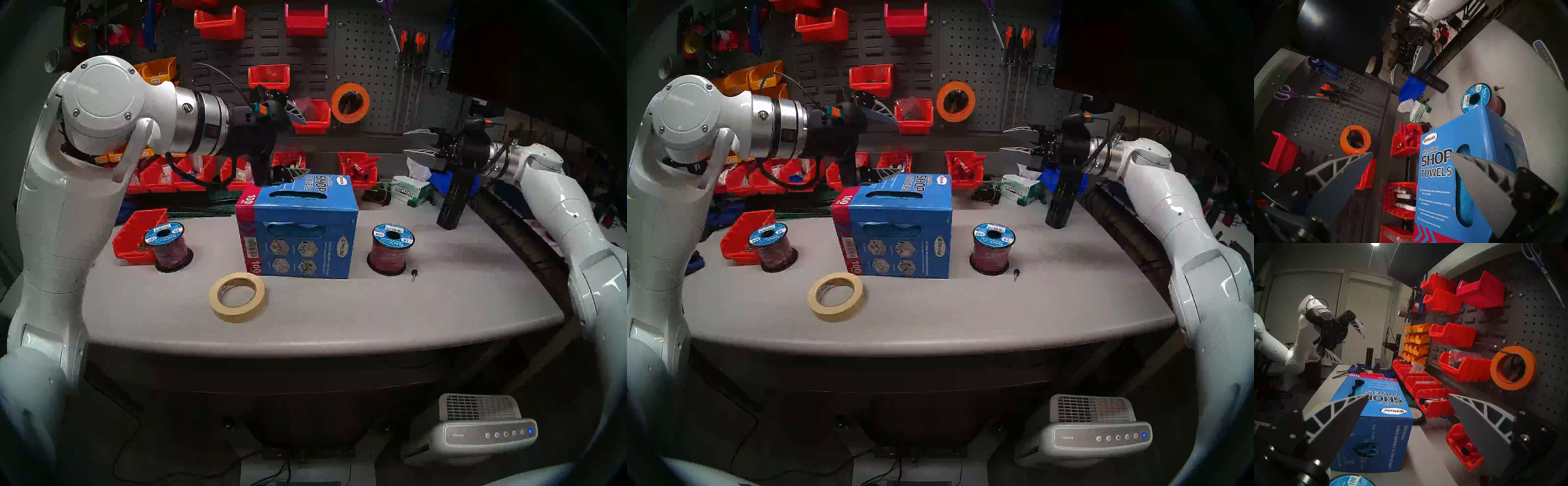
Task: Take out a shop towel
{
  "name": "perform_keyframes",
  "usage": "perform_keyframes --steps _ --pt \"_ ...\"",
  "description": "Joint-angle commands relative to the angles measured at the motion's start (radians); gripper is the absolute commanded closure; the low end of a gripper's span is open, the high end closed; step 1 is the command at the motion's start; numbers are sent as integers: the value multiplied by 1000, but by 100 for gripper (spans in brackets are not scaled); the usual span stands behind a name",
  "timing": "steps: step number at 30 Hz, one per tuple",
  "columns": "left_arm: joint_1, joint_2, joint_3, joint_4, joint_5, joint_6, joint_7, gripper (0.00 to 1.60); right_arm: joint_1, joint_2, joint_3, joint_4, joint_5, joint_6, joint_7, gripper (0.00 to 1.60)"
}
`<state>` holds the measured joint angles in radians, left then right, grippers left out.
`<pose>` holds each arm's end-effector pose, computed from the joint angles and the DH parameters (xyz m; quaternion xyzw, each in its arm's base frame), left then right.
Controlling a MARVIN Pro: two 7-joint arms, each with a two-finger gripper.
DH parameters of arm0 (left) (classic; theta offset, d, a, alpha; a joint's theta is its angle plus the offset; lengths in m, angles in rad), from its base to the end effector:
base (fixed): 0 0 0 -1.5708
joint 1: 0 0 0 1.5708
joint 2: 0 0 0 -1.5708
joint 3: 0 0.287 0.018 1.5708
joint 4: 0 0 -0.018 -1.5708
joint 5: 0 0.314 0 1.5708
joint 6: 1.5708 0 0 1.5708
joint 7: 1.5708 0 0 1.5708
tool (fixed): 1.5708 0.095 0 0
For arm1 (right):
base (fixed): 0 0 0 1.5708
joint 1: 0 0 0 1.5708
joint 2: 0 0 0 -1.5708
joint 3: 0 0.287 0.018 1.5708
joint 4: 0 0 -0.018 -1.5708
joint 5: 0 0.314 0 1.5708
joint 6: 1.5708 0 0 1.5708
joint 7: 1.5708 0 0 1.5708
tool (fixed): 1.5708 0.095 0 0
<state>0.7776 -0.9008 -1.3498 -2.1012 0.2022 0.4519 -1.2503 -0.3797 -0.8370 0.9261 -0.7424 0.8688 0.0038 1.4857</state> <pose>0.3746 -0.0261 0.0660 -0.4641 0.6796 -0.5604 0.0935 0.5379 -0.1672 -0.0169 -0.5202 -0.4769 -0.6055 0.3678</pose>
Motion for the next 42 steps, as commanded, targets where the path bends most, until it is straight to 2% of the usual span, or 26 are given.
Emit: perform_keyframes --steps 1,7,15,24,36,42 --pt "-99 29 6 -53 -6 48 -80 0 81 -41 -3 31 0 -17 -2 0" --pt "-133 50 29 -72 14 76 -141 0 103 -69 -18 74 -2 -37 -2 0" --pt "-149 42 74 -77 37 113 -83 0 126 -86 -38 113 1 -57 -2 0" --pt "-142 76 129 -86 25 146 -58 0 155 -105 -63 153 5 -80 -2 0" --pt "-123 155 154 -51 3 135 -43 0 173 -115 -92 174 13 -100 -2 0" --pt "-113 161 153 -43 -40 128 -47 0 178 -114 -104 180 18 -106 -2 0"
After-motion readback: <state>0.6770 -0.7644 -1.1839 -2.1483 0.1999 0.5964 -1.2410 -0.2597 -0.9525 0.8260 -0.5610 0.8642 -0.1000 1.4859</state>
